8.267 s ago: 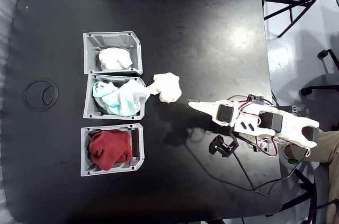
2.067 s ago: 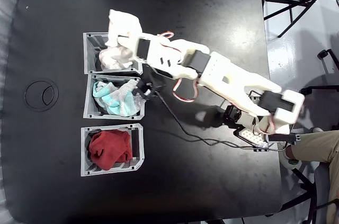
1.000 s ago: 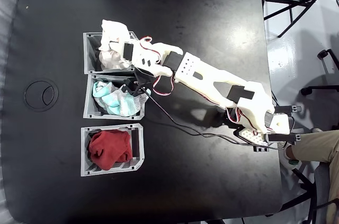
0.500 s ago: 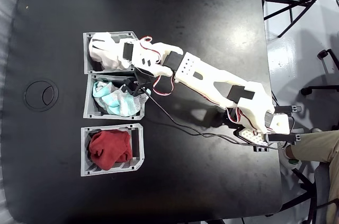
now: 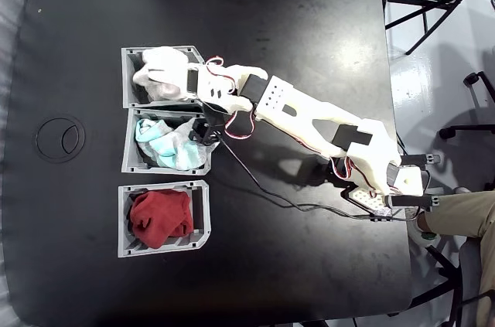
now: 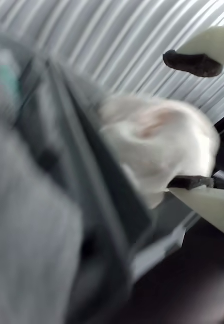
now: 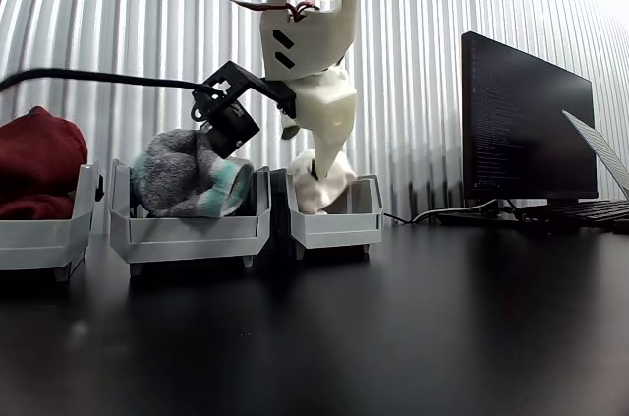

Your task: Put the sock in the container

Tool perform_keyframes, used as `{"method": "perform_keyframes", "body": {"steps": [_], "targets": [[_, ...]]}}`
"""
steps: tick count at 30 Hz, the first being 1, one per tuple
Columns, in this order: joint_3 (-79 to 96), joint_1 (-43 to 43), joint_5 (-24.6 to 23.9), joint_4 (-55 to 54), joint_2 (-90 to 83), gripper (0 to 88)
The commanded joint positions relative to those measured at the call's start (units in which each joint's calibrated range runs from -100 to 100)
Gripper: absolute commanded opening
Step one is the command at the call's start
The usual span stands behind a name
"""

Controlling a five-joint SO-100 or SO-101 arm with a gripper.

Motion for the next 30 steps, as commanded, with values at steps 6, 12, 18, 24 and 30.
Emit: {"method": "perform_keyframes", "body": {"steps": [6,12,18,24,30], "targets": [[-3.6,0.7,-0.3,8.6,-5.5,34.4],[-3.7,0.8,-0.2,13.8,-6.5,34.4],[-3.7,0.7,-0.2,22.2,-7.6,34.4],[-4.3,0.7,-0.2,27.8,-7.6,34.4],[-4.4,0.1,-0.2,30.4,-9.7,34.0]]}}
